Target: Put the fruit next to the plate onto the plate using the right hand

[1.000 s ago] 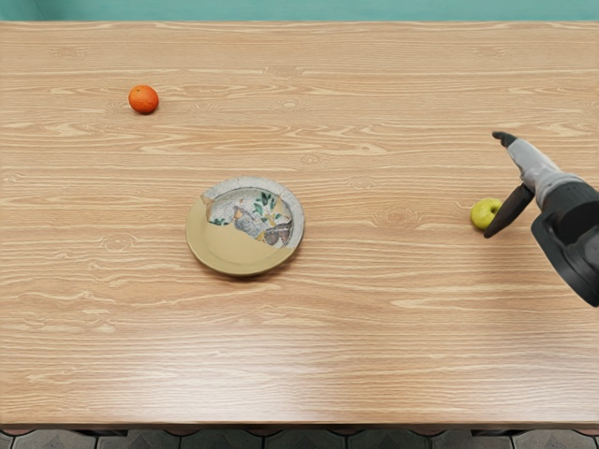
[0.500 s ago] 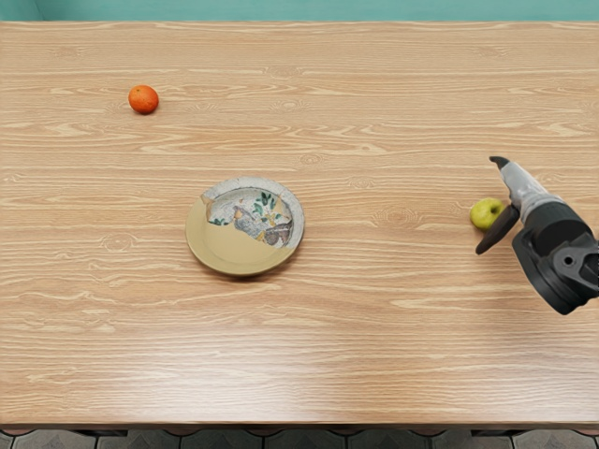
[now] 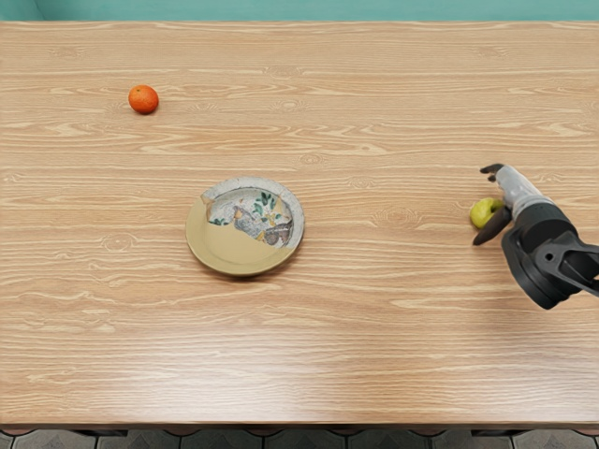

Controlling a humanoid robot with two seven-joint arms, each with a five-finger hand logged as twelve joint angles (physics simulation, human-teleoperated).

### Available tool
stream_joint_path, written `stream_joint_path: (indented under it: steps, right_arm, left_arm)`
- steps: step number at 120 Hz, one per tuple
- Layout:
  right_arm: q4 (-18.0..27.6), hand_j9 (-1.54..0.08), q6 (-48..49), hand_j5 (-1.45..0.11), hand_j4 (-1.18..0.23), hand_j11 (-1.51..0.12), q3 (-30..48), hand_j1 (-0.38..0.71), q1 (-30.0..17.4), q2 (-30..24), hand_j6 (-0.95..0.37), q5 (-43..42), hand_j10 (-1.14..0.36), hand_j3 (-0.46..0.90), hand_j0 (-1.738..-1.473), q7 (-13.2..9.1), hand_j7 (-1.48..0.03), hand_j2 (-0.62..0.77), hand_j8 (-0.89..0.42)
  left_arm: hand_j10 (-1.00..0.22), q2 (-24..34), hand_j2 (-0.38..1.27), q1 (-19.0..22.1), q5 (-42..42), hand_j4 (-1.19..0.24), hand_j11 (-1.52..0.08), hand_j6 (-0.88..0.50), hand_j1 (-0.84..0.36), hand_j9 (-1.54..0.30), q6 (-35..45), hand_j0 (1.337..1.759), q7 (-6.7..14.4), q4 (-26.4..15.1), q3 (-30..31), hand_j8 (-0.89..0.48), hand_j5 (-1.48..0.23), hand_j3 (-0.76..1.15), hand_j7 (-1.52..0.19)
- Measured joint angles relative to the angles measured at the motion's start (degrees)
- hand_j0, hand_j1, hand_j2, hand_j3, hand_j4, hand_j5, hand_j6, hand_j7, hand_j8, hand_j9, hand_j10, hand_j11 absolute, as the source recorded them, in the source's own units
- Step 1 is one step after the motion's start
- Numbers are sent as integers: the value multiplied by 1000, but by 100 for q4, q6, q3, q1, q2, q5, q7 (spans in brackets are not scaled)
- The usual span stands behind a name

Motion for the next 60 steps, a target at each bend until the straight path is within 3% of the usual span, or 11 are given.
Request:
stream_joint_path:
  steps: [60]
  right_arm:
    - [332, -500, 16, -500, -386, -500, 16, 110, 5, -274, -388, 24, -387, 0, -1658, 0, -500, -73, -387]
  left_arm:
    - [0, 0, 0, 0, 0, 0, 0, 0, 349, 0, 1, 1658, -1, 1, 0, 0, 0, 0, 0]
